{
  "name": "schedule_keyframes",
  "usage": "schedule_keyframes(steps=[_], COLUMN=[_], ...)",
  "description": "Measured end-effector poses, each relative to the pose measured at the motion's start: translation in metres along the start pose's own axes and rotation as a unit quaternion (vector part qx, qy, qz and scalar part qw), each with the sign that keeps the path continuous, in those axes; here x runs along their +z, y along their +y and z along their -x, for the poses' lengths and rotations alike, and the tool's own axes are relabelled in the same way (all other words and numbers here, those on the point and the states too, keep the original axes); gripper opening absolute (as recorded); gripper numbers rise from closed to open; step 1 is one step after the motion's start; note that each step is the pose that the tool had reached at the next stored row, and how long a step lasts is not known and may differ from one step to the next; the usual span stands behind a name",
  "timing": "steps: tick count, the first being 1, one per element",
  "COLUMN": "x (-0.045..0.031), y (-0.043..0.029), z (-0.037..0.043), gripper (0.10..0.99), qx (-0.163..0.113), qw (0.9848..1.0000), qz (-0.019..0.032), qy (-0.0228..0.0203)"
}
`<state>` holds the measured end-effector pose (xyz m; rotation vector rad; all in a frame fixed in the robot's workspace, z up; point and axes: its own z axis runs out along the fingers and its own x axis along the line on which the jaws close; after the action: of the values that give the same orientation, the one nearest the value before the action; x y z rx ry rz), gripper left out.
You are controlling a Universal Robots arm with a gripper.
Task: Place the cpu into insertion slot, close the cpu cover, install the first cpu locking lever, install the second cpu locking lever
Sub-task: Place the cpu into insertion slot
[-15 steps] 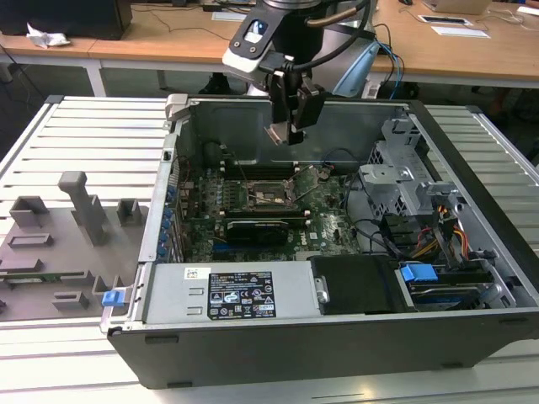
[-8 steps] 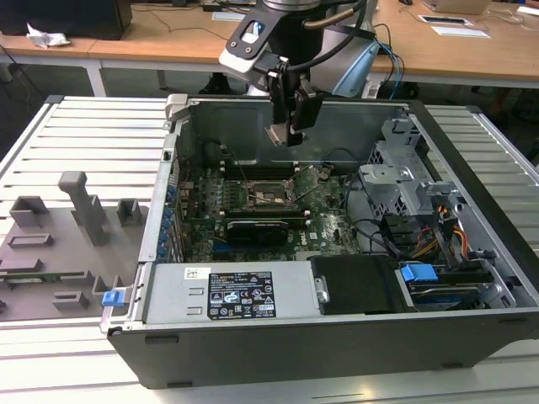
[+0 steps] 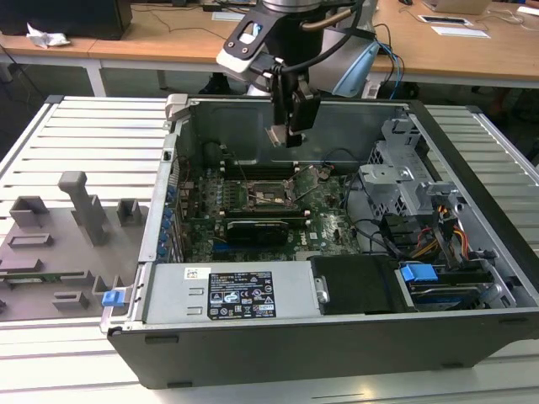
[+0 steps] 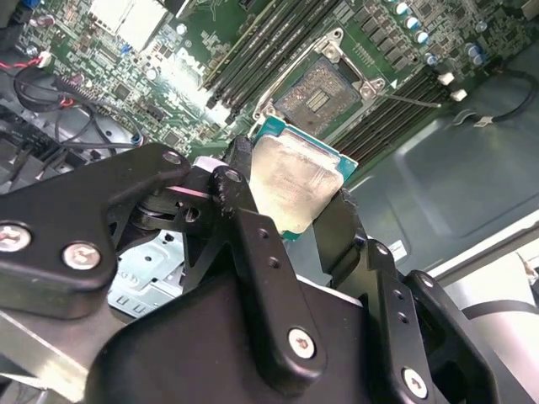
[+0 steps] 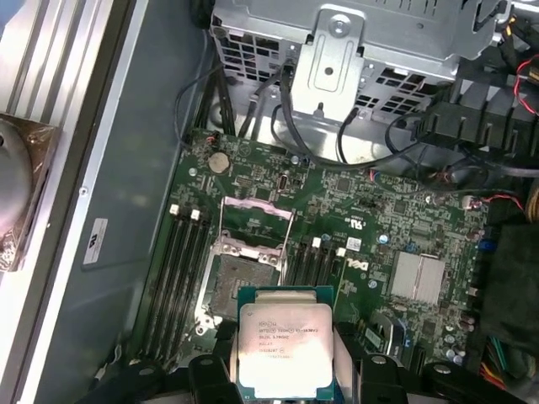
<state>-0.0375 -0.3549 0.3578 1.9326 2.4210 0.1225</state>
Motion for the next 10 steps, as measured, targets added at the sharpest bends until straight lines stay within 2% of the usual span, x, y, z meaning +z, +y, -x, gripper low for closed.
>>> schedule_keyframes(steps=[10], x=[0.0011], y=[-0.0001], z=[0.0000], gripper=[0.537], qx=[0.023], qw=[0.9997], qz=[0.0003], qy=[-0.0020])
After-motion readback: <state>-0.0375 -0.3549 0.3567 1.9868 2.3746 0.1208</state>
